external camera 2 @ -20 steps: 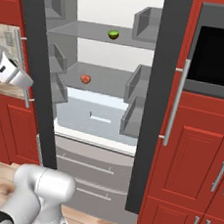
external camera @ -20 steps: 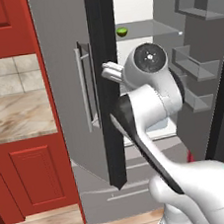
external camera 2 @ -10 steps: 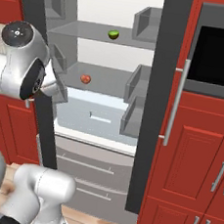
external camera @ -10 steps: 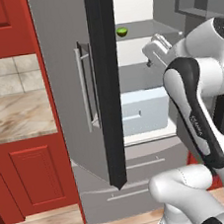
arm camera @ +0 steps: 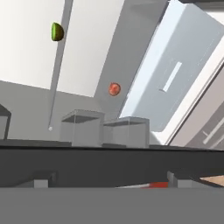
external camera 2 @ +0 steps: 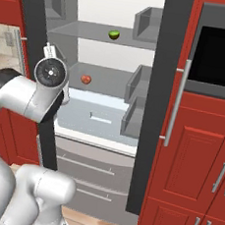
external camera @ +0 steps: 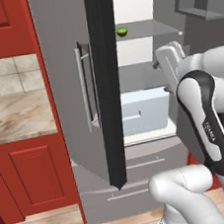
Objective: Retrieve the kiwi and peach from the fridge and place them into the bowl on the dining table.
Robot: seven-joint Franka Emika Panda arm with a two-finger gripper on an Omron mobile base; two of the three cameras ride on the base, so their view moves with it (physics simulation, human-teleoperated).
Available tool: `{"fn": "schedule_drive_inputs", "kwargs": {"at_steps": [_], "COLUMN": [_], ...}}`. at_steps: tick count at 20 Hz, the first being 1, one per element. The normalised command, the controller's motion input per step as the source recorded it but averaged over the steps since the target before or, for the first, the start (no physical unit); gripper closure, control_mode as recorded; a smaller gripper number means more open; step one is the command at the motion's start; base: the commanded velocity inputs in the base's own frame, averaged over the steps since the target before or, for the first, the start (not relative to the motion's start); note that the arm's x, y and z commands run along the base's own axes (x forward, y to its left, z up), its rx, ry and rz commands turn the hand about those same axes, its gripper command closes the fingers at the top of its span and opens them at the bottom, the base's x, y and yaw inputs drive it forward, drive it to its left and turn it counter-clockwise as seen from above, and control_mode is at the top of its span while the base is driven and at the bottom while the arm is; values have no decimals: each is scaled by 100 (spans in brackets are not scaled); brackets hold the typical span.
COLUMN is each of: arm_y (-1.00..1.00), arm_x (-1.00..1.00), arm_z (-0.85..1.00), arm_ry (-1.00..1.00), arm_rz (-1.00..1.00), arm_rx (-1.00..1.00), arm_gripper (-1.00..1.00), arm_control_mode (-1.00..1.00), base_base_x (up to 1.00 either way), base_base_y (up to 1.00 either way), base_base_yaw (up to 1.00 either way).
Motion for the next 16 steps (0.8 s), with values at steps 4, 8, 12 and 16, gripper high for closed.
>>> {"fn": "schedule_drive_inputs", "kwargs": {"at_steps": [4, 8, 12, 16], "arm_y": [18, 33, 30, 12], "arm_x": [44, 57, 52, 32], "arm_z": [3, 1, 4, 4], "arm_ry": [2, 1, 0, -8], "arm_rz": [14, 23, 10, 0], "arm_rx": [0, 0, 0, 0], "arm_gripper": [-100, -100, -100, -100], "arm_control_mode": [-100, -100, -100, -100], "base_base_x": [0, 0, 0, 0], "base_base_y": [0, 0, 0, 0], "base_base_yaw": [0, 0, 0, 0]}}
